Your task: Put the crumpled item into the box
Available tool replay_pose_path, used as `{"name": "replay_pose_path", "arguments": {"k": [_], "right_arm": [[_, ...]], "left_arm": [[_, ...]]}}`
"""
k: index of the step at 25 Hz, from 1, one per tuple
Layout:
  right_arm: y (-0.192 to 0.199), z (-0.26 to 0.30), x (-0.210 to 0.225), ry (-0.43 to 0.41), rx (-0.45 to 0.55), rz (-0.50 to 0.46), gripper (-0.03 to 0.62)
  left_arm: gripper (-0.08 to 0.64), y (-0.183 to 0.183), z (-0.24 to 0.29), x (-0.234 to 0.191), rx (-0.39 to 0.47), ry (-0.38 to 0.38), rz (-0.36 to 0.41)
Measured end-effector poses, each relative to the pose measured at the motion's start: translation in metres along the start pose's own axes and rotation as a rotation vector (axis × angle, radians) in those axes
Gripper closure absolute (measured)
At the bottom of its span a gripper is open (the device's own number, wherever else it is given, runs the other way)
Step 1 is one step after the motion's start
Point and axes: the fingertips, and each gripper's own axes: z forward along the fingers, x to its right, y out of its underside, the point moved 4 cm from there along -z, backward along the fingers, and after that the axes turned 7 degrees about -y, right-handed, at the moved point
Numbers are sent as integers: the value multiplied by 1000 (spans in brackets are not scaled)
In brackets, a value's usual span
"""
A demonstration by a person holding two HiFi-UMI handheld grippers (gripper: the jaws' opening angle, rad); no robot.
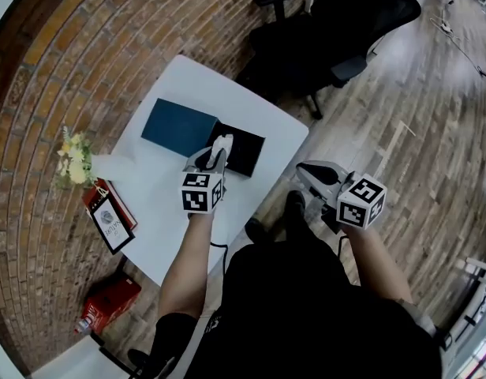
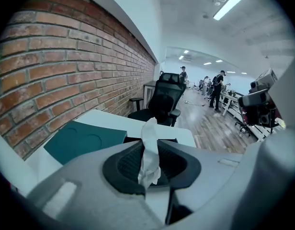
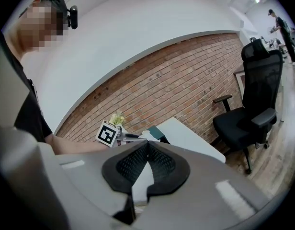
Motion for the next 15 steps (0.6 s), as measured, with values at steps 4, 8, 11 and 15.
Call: {"name": "replay_pose_path", "arguments": {"k": [4,8,11,15], "right_arm": [[2,-16,17,28,6,34,592],[3,-27,30,53,14,58,592],[1,-28,35,55,18,65,591],[-2,-26,37,42,9,69,591]], "left_arm": [[480,2,29,2,-55,-35,52],[480,6,45,4,-92,-55,113],[480,11,57,4,-126,-59,133],[463,13,67,18,-133,-14,166]]}}
